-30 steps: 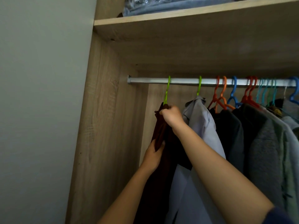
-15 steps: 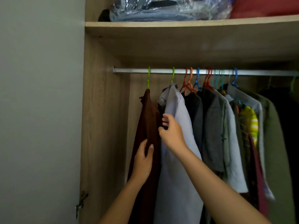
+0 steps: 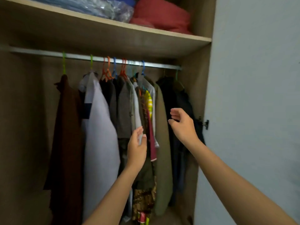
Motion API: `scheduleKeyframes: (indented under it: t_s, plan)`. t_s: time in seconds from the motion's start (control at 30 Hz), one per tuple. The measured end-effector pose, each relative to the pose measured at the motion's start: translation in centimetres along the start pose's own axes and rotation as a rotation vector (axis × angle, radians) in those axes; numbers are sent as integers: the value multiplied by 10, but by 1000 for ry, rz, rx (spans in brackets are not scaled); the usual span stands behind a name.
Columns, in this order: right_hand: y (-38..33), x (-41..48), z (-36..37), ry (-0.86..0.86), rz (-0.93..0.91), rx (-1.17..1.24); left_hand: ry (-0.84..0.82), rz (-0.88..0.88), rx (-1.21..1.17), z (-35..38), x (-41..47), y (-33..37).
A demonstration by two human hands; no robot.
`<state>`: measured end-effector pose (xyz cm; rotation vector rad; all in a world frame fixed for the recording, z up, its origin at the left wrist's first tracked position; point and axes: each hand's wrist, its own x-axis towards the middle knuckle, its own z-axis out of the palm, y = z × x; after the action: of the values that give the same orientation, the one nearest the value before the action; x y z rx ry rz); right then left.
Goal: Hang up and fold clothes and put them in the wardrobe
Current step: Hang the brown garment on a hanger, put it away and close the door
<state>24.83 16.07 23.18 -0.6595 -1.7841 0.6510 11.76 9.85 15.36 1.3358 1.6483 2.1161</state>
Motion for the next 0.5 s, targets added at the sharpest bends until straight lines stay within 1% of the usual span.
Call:
scheduleKeyframes:
  t_s: [0.2, 0.27, 0.4, 0.5]
  plan:
    - [15, -20, -145, 220, 9, -151, -261, 19, -104, 145, -70, 21]
    - [18, -27, -186, 289, -2, -192, -342, 12, -103, 189, -98, 26]
    - [27, -50, -274, 446, -94, -299, -474, 3, -95, 282, -169, 48]
    - [36, -66, -326, 586, -180, -356, -540, 15, -81, 330, -220, 68]
